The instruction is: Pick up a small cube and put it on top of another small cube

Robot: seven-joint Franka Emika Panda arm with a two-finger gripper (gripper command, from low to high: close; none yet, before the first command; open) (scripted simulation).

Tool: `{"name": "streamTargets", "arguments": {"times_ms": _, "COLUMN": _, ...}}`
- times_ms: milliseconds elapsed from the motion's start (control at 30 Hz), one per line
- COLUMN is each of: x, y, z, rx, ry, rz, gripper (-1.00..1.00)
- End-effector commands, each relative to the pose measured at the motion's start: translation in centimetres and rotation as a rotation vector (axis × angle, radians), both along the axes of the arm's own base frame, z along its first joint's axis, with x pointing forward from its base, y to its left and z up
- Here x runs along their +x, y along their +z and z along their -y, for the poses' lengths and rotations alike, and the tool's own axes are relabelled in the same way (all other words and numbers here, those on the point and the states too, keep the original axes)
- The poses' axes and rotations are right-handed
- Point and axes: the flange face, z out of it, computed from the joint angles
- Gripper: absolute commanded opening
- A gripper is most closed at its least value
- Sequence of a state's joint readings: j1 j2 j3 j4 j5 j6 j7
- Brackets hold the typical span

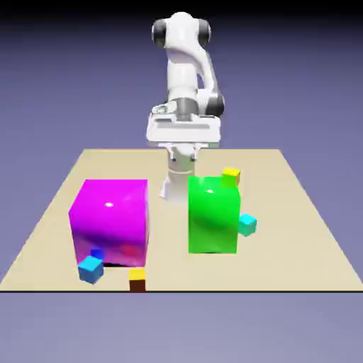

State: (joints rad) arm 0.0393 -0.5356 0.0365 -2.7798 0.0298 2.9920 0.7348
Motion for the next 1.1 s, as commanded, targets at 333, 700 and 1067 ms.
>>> {"name": "streamTargets", "arguments": {"times_ms": 333, "x": -4.4, "y": -13.0, "z": -18.3, "rx": -0.505, "ry": 0.823, "rz": -0.393, "gripper": 0.00}}
{"name": "streamTargets", "arguments": {"times_ms": 700, "x": -17.3, "y": -24.9, "z": -27.2, "rx": -1.164, "ry": 1.645, "rz": -0.604, "gripper": 0.00}}
{"name": "streamTargets", "arguments": {"times_ms": 1067, "x": -18.1, "y": -33.1, "z": -24.6, "rx": -1.334, "ry": 1.820, "rz": -0.598, "gripper": 0.00}}
